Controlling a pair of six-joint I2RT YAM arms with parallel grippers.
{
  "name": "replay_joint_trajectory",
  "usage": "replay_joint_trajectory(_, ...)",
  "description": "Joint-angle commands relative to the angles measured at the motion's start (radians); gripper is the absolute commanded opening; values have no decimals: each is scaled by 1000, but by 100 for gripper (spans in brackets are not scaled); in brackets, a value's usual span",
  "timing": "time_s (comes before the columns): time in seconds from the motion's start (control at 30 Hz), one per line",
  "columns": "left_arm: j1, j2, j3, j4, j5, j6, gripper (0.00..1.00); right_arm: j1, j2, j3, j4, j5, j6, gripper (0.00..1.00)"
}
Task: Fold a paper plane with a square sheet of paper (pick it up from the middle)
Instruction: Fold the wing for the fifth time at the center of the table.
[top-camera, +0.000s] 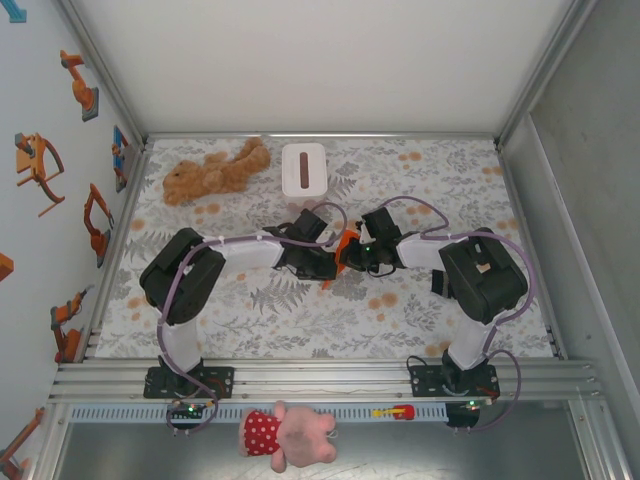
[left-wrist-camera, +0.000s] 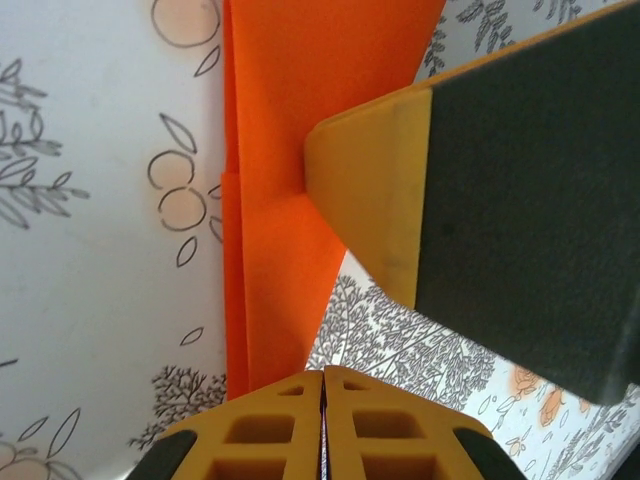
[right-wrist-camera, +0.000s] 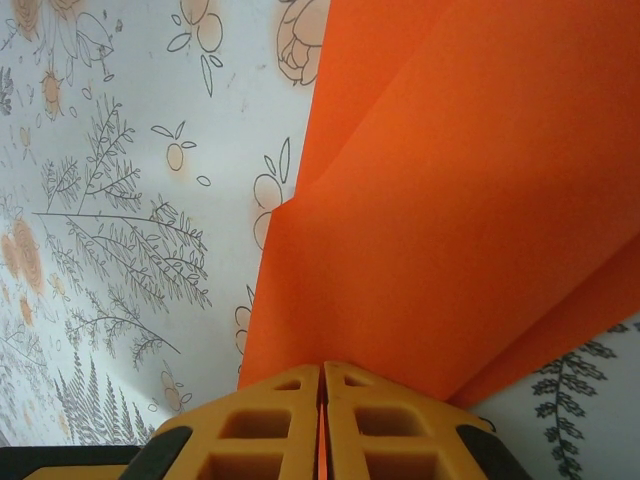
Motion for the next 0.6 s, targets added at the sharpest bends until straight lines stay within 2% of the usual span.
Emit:
replay_joint_trajectory(0.0,3,27,39,3,27,-9,9,-8,30,7,-63,45,2,10)
replay_joint_trajectory(0.57,21,56,3,-30,32,-12,6,-8,57,16,-145,88,-6,9)
